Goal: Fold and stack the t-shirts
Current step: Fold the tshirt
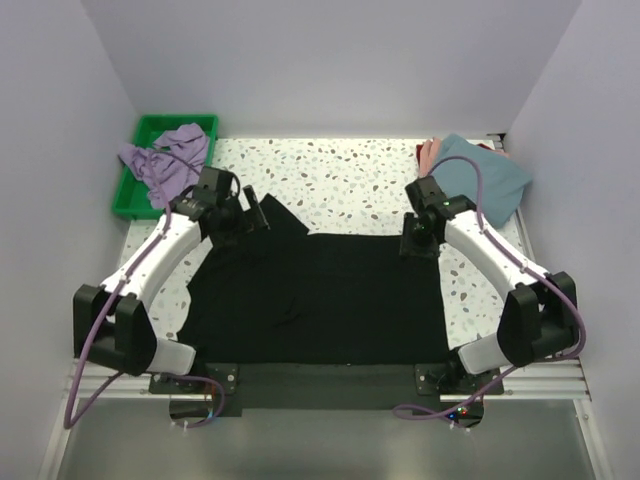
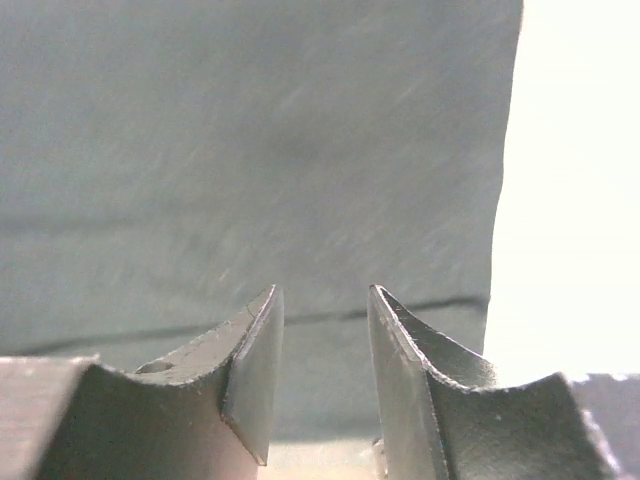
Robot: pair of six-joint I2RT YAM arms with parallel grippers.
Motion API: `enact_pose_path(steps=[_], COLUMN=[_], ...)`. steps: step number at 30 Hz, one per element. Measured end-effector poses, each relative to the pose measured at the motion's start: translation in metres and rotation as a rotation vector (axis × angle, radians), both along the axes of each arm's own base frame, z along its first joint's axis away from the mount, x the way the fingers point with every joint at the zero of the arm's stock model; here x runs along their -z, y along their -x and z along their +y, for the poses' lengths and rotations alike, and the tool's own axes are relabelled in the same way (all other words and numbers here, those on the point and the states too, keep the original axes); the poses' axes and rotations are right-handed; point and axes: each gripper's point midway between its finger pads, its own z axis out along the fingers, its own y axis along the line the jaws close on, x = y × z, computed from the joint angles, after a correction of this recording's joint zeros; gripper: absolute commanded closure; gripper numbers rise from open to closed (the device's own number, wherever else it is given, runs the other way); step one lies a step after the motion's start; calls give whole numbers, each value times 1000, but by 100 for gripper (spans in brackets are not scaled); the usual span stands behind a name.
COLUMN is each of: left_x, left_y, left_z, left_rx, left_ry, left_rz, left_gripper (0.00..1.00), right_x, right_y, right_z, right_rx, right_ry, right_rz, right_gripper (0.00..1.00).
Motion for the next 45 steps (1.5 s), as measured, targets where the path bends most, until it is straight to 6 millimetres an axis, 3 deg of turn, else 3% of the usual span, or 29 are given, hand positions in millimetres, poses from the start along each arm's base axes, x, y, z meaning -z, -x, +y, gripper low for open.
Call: enact_pose_path(steps=[9,15,26,39,45], left_x=[-9,-5,14,19,20], left_y=[-60,-87,-109,-113,-115], left_z=[-9,-16,-21,-23,-22], left_rx=[48,65,73,76,82], left_ry=[-52,-61,-56,-51,-55], left_rz=[-41,-61,-45,-48,-53], left_gripper=[2,2,3,4,5], right_x=[33,48,72,83,87], right_y=[-50,-86,-122,-127,-129], right_z=[-73,-96,-94,-103,-103], right_rx=[163,233,239,254,256], right_ry=[23,-4,-25,19,18], right_rz=[5,-37,-75,-91,-100], right_gripper=[61,65,68,69,77])
